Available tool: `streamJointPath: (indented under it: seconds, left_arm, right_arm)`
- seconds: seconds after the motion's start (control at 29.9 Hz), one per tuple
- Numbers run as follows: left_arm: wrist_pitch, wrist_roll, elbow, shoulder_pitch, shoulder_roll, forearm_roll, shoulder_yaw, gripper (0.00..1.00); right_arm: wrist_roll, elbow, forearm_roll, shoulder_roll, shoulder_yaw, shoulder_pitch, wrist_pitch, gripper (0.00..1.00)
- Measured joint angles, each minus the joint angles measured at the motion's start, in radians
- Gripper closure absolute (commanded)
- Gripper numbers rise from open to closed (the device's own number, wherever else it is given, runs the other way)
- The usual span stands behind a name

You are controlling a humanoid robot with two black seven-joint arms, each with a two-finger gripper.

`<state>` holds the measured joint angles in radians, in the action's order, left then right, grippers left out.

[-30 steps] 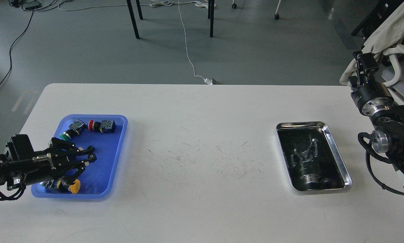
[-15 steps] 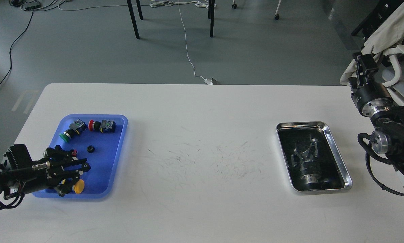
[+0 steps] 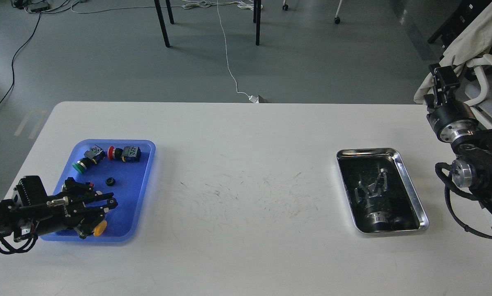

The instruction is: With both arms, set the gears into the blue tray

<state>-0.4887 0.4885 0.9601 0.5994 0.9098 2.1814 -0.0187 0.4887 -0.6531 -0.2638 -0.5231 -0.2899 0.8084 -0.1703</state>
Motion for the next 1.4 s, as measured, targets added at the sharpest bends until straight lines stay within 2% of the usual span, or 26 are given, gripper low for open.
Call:
streamJointPath:
  seconds: [0.5, 0.94, 1.4]
  left_arm:
    - [0.000, 0.000, -0.008, -0.001, 0.005, 0.000, 0.001, 0.81]
    - [0.000, 0.001, -0.007, 0.004, 0.007, 0.001, 0.001, 0.68]
    - [0.000, 0.000, -0.005, 0.004, 0.012, 0.000, 0.001, 0.63]
  right_arm:
    - [0.000, -0.003, 0.000, 0.000, 0.000, 0.002, -0.001, 0.05]
    - [0.000, -0.005, 0.000, -0.003, 0.000, 0.002, -0.002, 0.05]
    - [0.000, -0.005, 0.000, 0.001, 0.000, 0.002, -0.002, 0.05]
